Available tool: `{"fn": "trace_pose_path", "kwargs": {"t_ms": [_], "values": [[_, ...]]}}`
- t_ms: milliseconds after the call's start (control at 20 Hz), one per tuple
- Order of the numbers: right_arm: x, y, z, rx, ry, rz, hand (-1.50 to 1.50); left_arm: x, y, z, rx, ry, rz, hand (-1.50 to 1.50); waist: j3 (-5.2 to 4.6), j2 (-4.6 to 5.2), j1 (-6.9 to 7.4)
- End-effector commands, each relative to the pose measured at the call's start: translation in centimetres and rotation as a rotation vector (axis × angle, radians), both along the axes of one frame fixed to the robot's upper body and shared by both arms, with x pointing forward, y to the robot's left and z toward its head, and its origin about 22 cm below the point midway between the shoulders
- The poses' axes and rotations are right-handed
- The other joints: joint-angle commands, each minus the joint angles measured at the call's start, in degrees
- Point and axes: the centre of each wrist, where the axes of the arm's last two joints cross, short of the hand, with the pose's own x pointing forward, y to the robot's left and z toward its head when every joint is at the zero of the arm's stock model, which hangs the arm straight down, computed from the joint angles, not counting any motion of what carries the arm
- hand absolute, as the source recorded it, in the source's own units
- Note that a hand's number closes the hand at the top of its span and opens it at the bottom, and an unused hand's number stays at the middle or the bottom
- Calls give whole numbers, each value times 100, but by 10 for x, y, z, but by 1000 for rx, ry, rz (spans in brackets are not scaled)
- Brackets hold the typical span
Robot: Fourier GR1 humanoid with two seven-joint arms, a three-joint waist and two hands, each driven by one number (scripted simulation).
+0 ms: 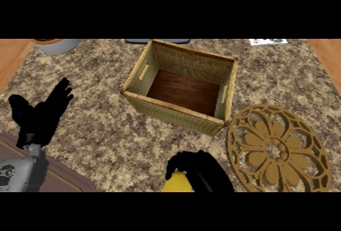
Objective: Pick the lemon from the placemat and place it in the basket
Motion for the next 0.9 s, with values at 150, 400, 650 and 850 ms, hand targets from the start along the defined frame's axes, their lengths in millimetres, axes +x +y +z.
{"fn": "trace_pose_path", "kwargs": {"t_ms": [150,400,650,850], "values": [[-33,35,49,231,-128,-154,150,3,1,3,1,7,11,0,-26,-70,-44],[-38,47,68,252,-194,-283,150,0,-1,-3,0,7,8,0,-67,-56,-58],[-35,55,82,226,-254,-374,150,5,-4,4,2,-3,1,0,-69,-71,-33],[-25,59,102,249,-298,-464,150,4,-3,1,12,8,-12,0,-76,-22,35]]}}
